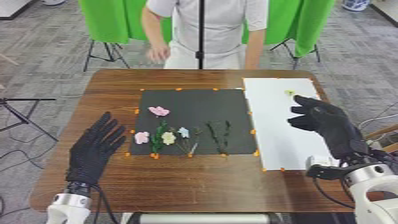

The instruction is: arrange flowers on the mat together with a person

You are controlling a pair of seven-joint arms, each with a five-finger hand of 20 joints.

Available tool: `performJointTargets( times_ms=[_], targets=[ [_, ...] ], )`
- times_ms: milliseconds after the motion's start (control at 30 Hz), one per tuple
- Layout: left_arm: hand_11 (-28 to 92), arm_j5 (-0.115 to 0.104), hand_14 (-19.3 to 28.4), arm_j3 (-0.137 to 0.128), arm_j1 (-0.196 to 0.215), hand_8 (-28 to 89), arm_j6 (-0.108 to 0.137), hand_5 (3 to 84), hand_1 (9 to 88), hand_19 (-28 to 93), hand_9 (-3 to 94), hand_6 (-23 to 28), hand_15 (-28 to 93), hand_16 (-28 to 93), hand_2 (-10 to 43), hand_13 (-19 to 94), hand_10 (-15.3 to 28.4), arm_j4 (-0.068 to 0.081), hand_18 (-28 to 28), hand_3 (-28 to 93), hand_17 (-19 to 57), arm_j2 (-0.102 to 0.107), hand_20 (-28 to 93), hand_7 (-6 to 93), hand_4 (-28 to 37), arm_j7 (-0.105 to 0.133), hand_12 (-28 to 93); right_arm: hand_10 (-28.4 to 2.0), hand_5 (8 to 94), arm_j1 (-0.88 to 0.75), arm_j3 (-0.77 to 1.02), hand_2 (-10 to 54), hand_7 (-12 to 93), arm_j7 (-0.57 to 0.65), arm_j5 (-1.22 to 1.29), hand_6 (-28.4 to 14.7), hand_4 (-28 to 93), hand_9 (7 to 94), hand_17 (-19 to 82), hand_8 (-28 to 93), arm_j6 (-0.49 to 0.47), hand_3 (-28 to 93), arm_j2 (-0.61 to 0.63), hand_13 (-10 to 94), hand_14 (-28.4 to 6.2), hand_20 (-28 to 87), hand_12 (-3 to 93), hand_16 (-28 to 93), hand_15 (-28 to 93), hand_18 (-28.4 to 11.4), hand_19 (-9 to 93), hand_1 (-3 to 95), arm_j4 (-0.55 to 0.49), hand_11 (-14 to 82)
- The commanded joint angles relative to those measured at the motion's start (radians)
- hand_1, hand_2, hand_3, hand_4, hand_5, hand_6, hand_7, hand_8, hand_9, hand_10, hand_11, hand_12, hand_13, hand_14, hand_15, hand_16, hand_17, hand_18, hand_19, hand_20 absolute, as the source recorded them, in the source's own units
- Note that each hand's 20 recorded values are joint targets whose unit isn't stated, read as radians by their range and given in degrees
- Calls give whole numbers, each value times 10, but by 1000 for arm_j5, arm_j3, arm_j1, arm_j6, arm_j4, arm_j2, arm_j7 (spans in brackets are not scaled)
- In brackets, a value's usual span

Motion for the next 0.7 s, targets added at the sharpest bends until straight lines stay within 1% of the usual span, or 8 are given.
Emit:
performJointTargets(
  times_ms=[33, 167, 233, 333, 433, 567, 633, 700],
  targets=[
    [131, -7, 137, -2, -16, -80, -9, 299, 245, 399, 240, 28, 169, 48, -32, 205, 111, 11, 216, 700, -112, 18, 96, 142, -245, 5, 173, -149, 409, 19, -45, 26, 158, -15, -55, -49, -238, 421, 93, -99, 82, 852, 14, 390, -145, 289, 215, 188, 376, -228, 504, 181, 5, 146],
    [131, -10, 136, -3, 12, -80, -6, 298, 245, 398, 240, 28, 169, 48, -32, 205, 111, 7, 216, 700, -112, -2, 95, 142, -246, -3, 173, -148, 420, 21, -37, 8, 174, -23, -97, -48, -242, 436, 107, -107, 3, 858, 8, 408, -141, 297, 213, 183, 395, -225, 526, 201, 15, 167],
    [131, -2, 135, -7, 24, -80, -13, 298, 246, 397, 240, 29, 168, 48, -31, 203, 111, 5, 216, 700, -111, -7, 95, 141, -247, -16, 173, -147, 420, 15, -38, 7, 176, -29, -89, -48, -243, 436, 107, -109, 14, 859, 7, 409, -138, 297, 210, 180, 397, -225, 527, 202, 13, 169],
    [130, 10, 133, -2, -3, -79, -15, 298, 246, 396, 239, 29, 162, 47, -31, 198, 111, 12, 214, 700, -111, 0, 94, 140, -246, -8, 174, -147, 422, 19, -47, 7, 177, -39, -68, -49, -245, 439, 109, -110, 32, 859, 7, 414, -138, 297, 209, 178, 399, -225, 527, 203, 25, 174],
    [129, 14, 133, -9, 12, -79, -5, 298, 246, 395, 238, 28, 161, 50, -31, 198, 110, 3, 214, 699, -112, 4, 95, 140, -246, 0, 174, -148, 424, 34, -76, 6, 178, -35, -76, -49, -245, 440, 111, -111, 41, 860, 1, 418, -139, 298, 209, 177, 402, -225, 529, 202, 38, 176],
    [129, 1, 133, -13, 43, -79, 4, 298, 247, 395, 238, 28, 163, 52, -31, 199, 110, -2, 214, 699, -111, -9, 95, 140, -246, -12, 175, -149, 428, 76, -138, 10, 181, -16, -113, -50, -248, 443, 127, -112, 166, 859, 42, 429, -138, 307, 206, 175, 414, -223, 551, 214, 58, 179],
    [129, 4, 132, 0, 12, -79, -7, 298, 247, 395, 238, 28, 164, 52, -30, 199, 110, 10, 214, 699, -112, -9, 96, 140, -246, -18, 175, -146, 435, 107, -167, 23, 195, -9, -162, -48, -255, 454, 156, -118, 276, 846, 105, 452, -130, 323, 204, 169, 442, -214, 597, 252, 73, 202],
    [129, 14, 133, -1, -8, -79, -23, 298, 247, 396, 238, 28, 164, 52, -30, 199, 110, 14, 214, 698, -112, -4, 96, 140, -246, -19, 175, -144, 435, 157, -175, 16, 209, -26, -219, -45, -261, 457, 170, -122, 283, 843, 154, 472, -122, 329, 202, 162, 465, -209, 618, 277, 117, 211]
  ],
)
